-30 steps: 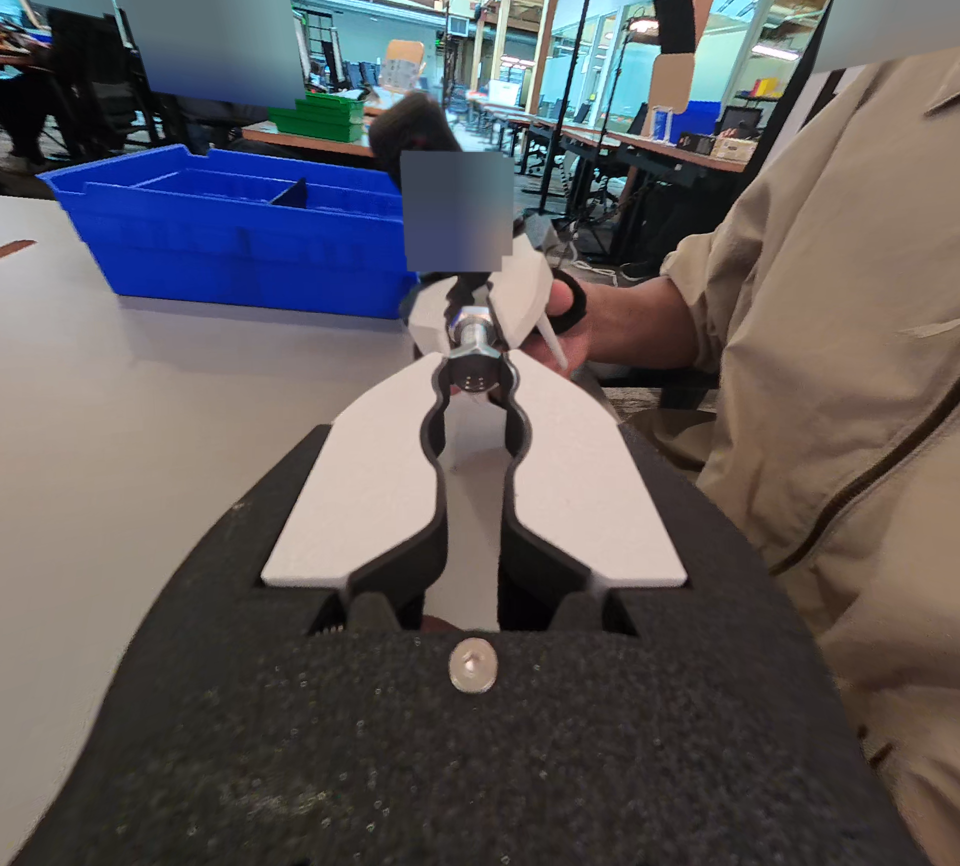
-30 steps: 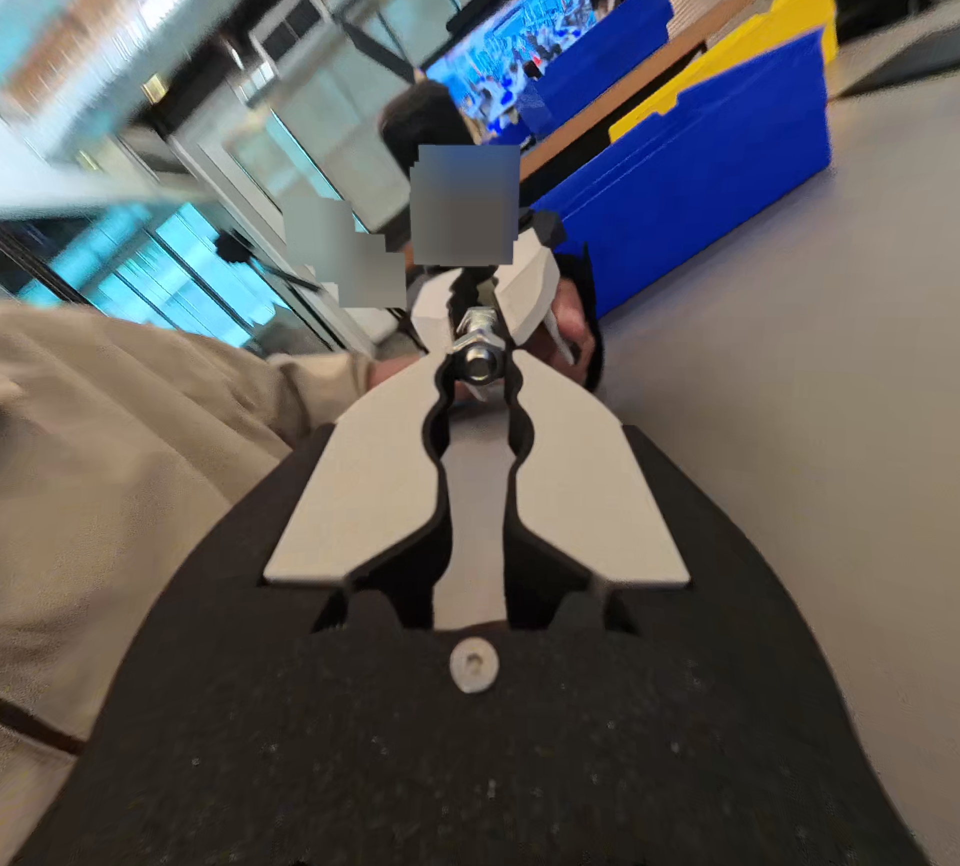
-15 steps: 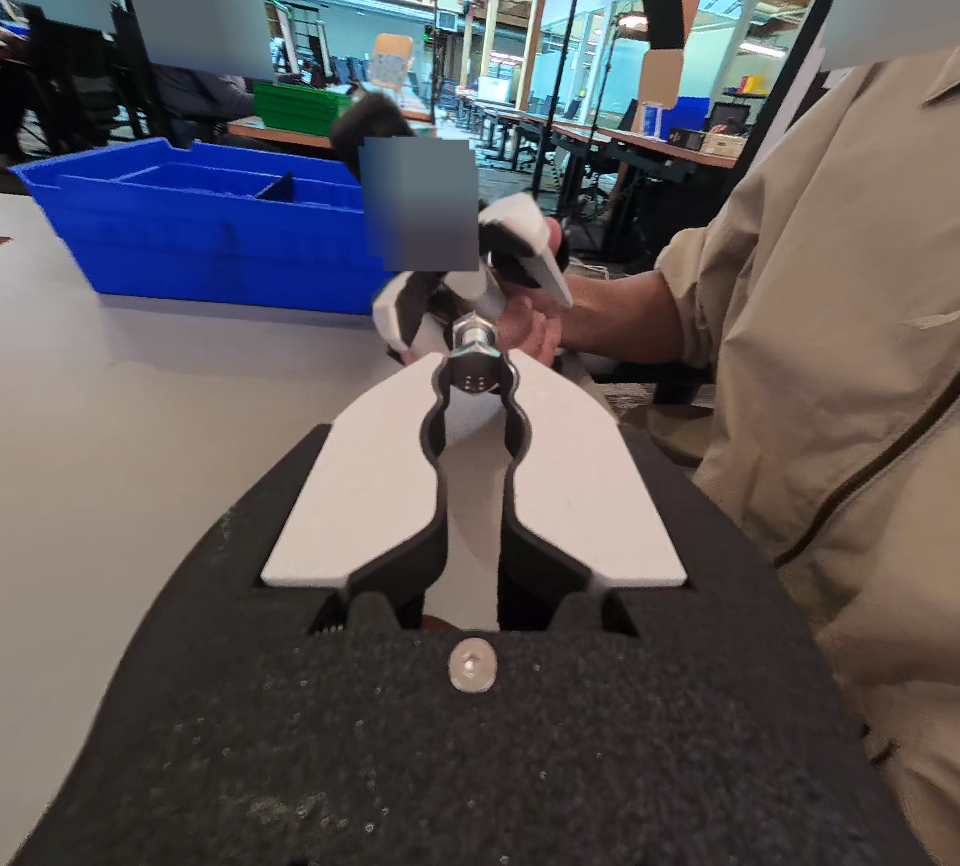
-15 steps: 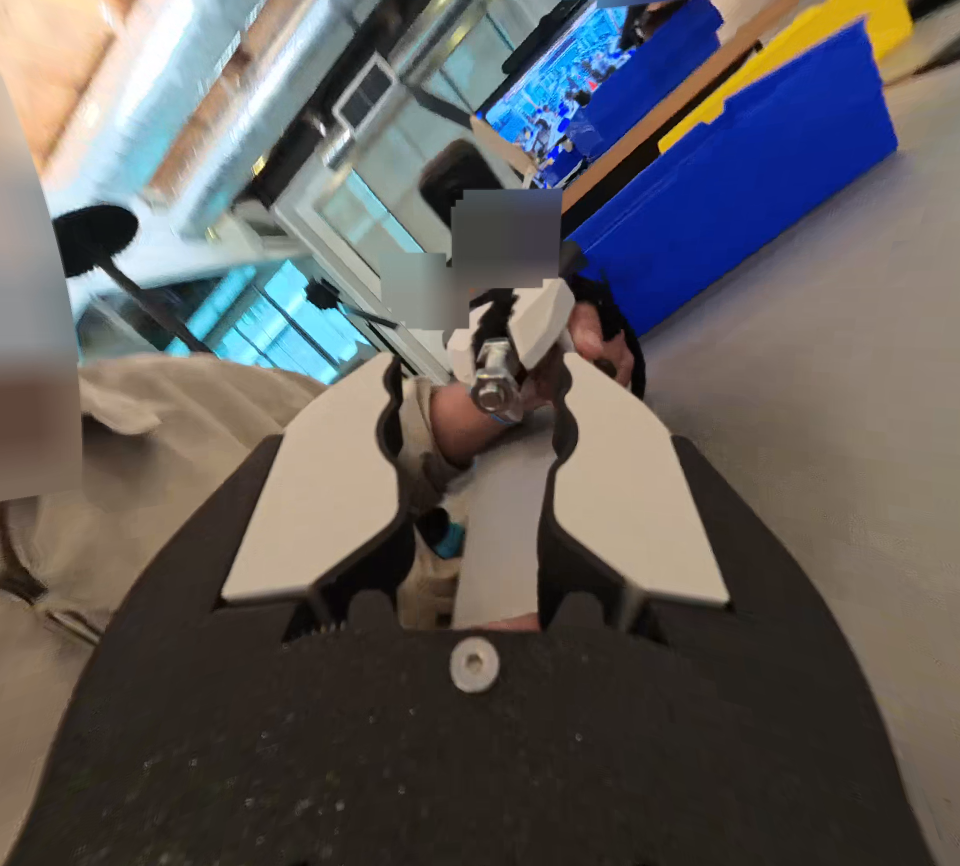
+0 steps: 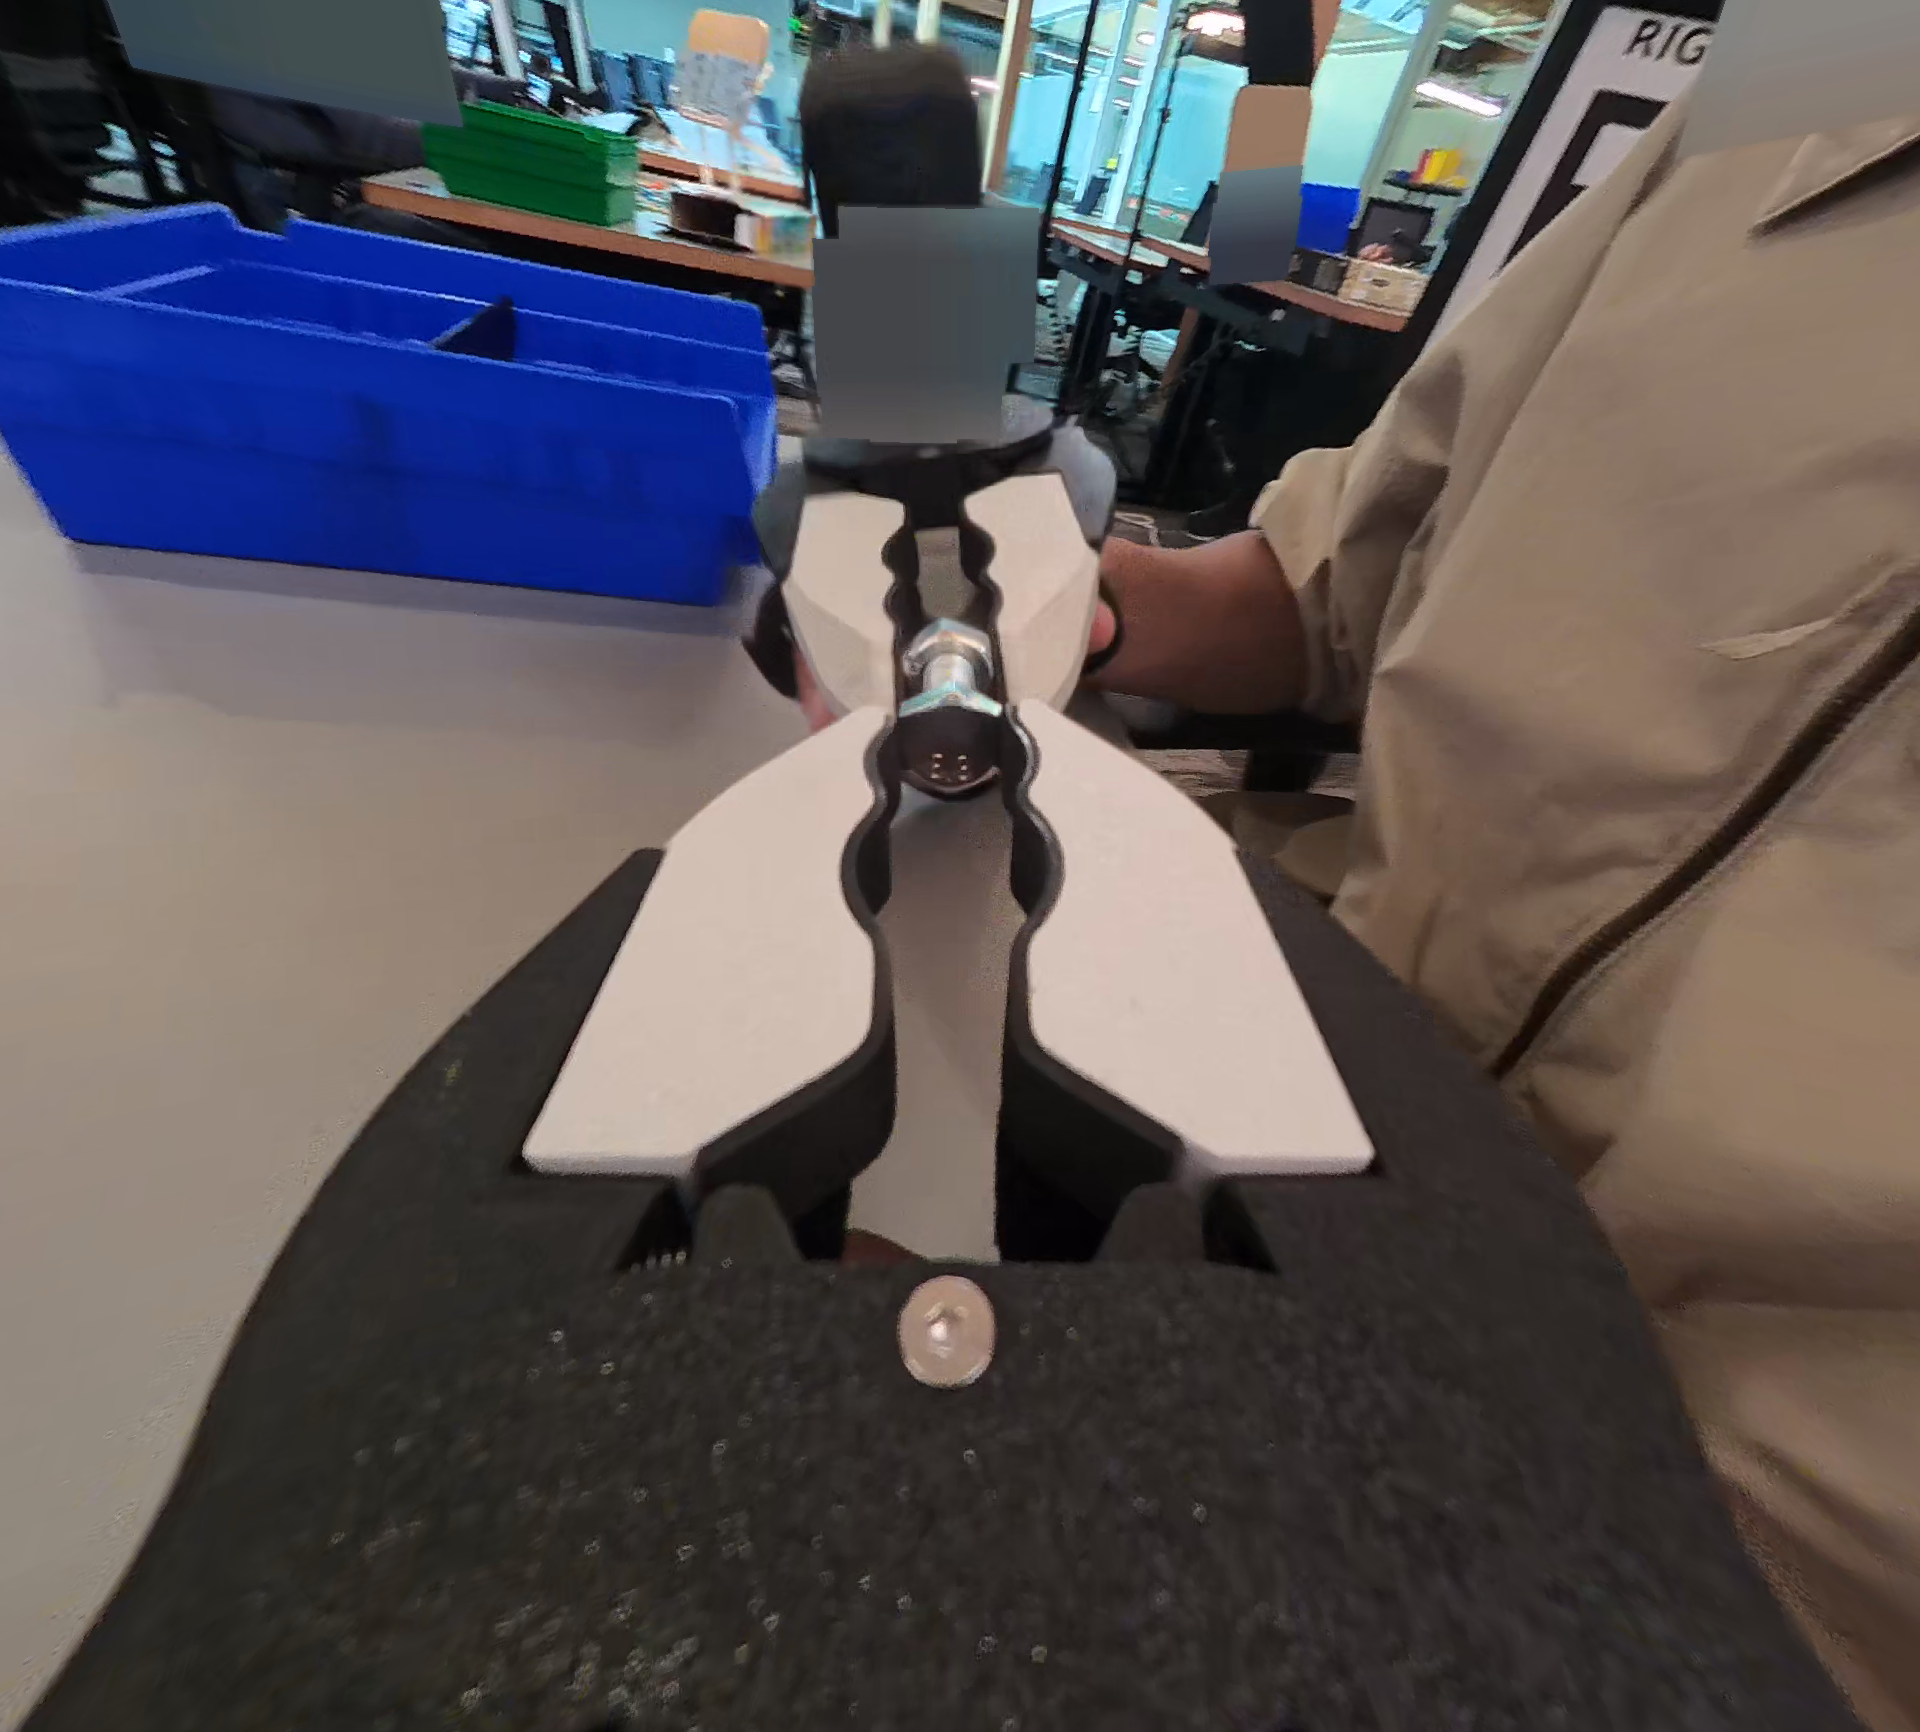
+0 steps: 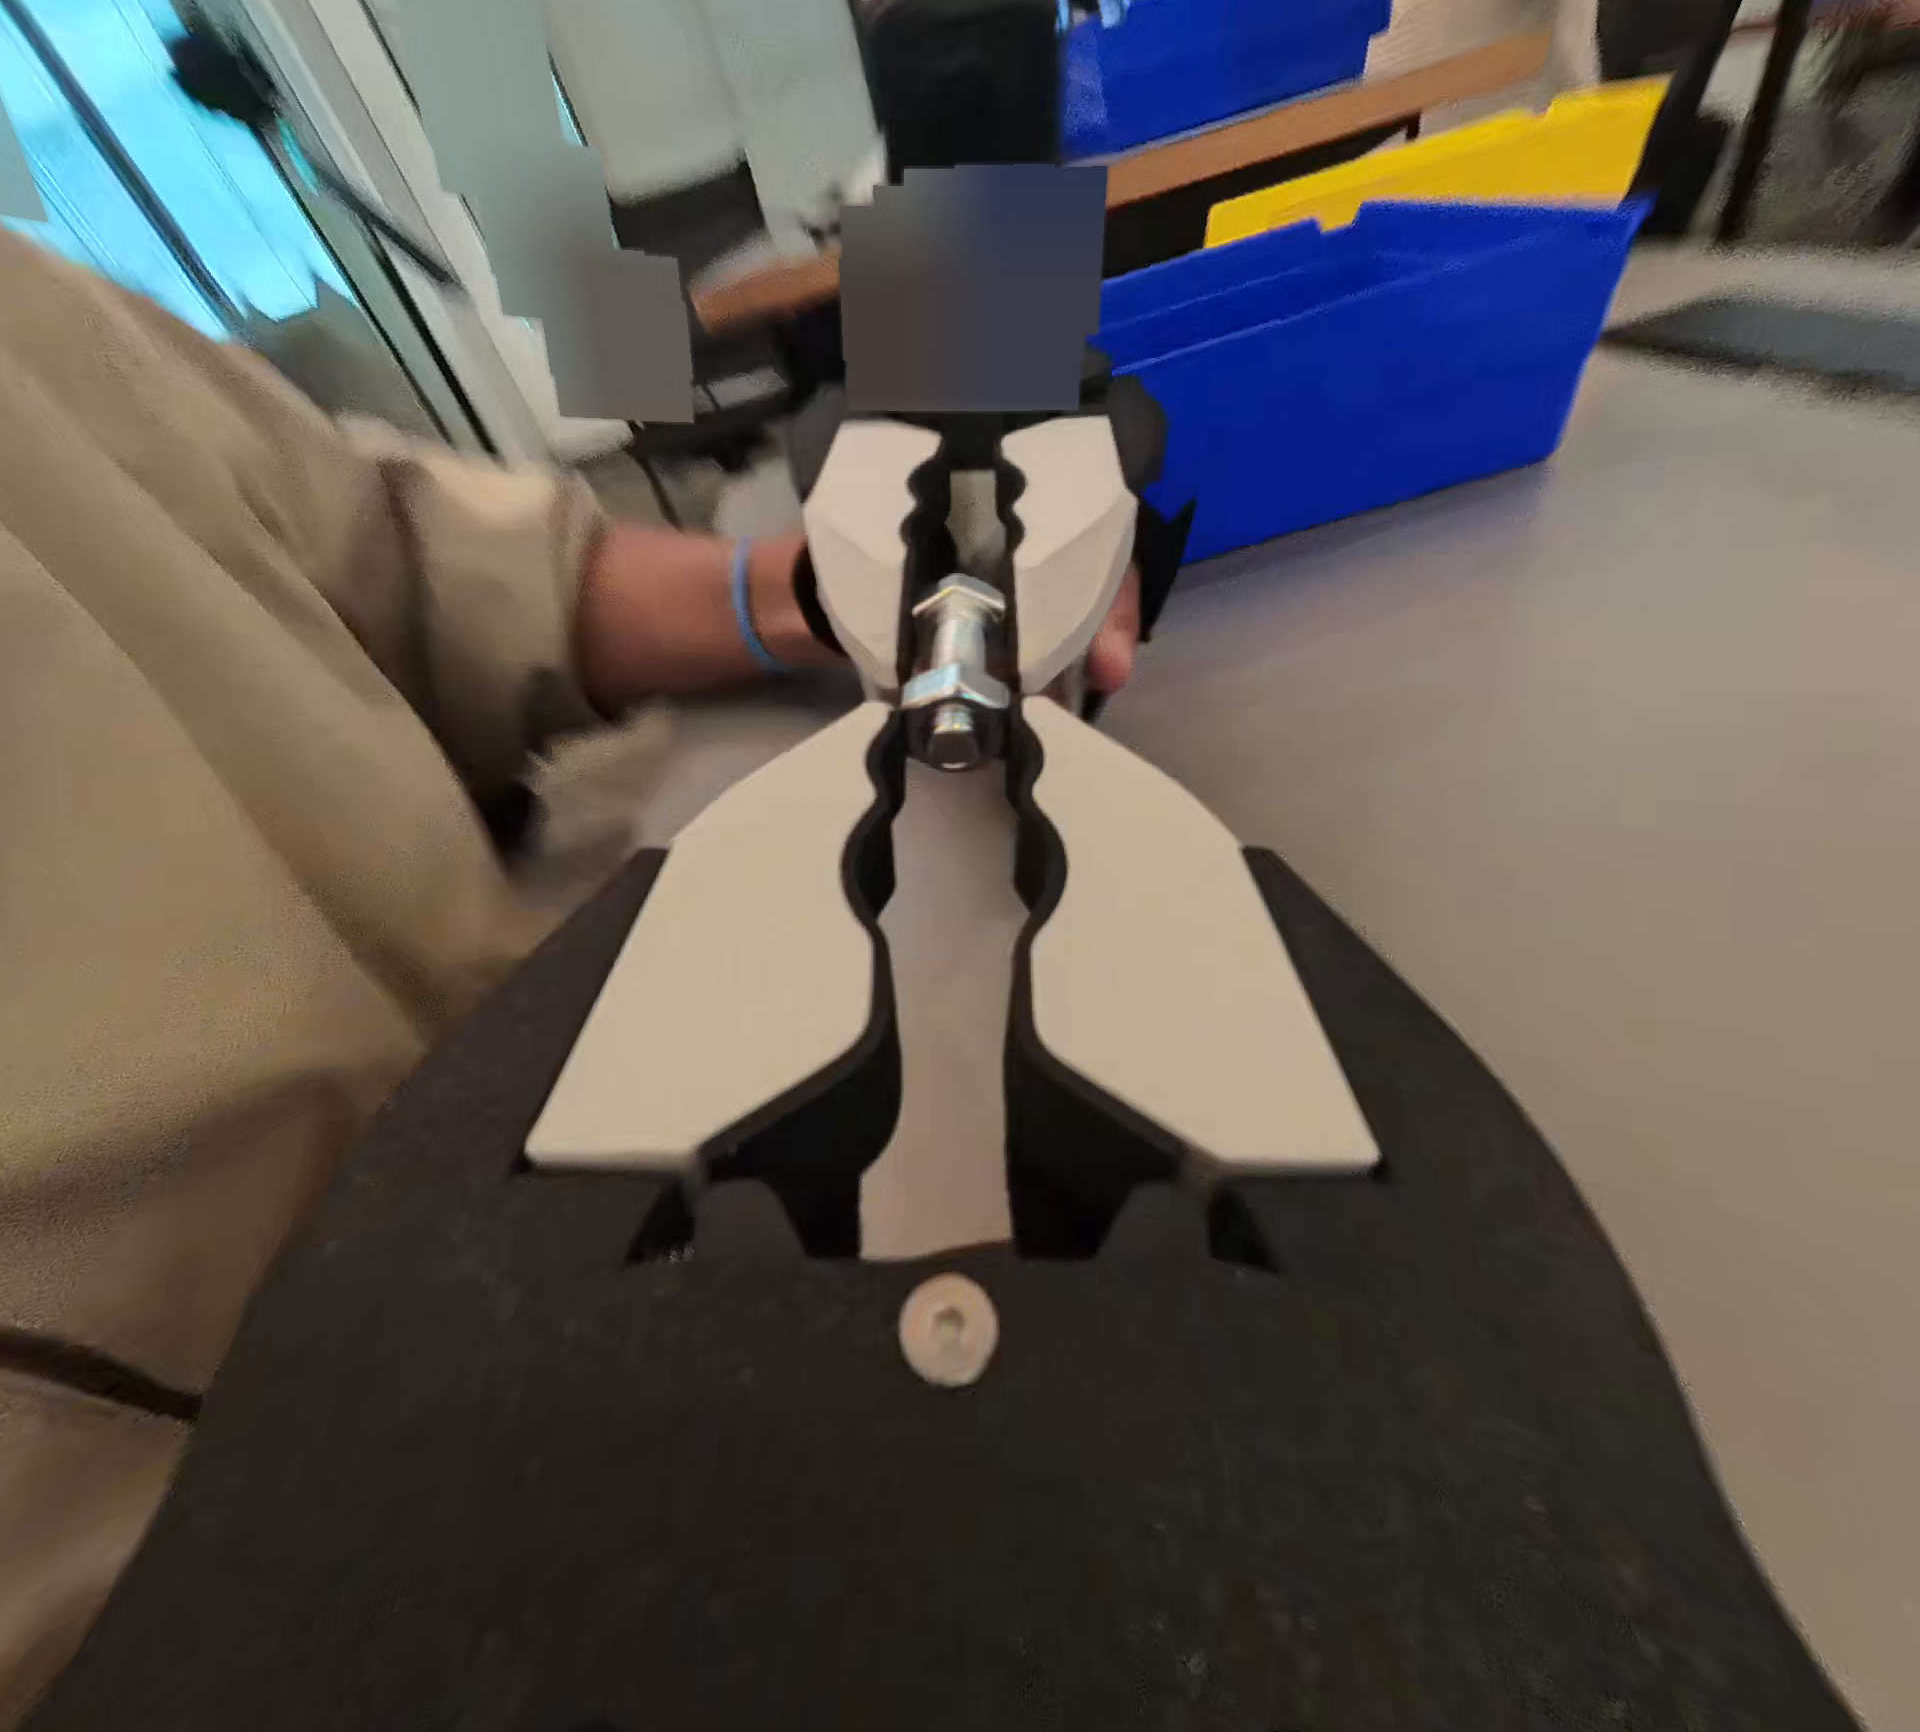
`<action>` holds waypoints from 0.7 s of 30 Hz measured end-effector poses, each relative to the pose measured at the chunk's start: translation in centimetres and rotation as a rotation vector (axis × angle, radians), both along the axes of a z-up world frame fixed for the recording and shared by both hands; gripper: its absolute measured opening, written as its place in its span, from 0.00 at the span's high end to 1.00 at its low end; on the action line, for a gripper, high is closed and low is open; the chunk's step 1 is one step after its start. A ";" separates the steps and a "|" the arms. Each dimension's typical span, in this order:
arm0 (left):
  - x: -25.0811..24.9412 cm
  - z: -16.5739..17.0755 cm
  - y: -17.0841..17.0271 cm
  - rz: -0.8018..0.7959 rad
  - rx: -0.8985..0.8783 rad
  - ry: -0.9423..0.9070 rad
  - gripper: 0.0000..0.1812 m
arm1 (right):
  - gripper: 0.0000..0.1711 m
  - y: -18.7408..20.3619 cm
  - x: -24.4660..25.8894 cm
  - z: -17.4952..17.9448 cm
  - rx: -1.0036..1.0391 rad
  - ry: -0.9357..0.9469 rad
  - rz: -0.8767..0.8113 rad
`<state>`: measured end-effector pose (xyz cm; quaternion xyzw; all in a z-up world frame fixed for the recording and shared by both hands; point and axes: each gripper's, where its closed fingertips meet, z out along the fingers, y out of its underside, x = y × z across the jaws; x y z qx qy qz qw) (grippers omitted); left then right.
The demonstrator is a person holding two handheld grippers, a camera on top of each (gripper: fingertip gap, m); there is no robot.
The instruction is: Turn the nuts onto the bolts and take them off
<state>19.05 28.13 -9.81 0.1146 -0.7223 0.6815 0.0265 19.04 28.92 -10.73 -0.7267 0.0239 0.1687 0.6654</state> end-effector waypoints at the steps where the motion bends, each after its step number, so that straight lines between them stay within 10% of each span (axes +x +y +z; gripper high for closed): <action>1: -0.3 -0.2 -0.2 -0.020 0.007 0.012 0.90 | 0.89 -0.2 -0.1 -0.2 -0.017 -0.164 -0.018; 7: -1.2 -0.9 -1.2 -0.070 0.022 0.020 0.90 | 0.87 -1.3 -0.5 -0.6 -0.002 -0.609 -0.091; 11: -0.4 -0.1 -0.4 -0.018 -0.011 -0.008 0.90 | 0.66 -1.3 -0.1 0.8 0.060 -0.107 -0.036; 17: 0.9 0.7 0.6 0.082 -0.005 -0.092 0.90 | 0.72 -0.5 1.5 1.6 0.117 0.596 0.054; 21: 1.1 0.3 0.6 0.097 0.022 -0.103 0.90 | 0.90 -0.1 1.1 1.5 0.126 0.709 0.091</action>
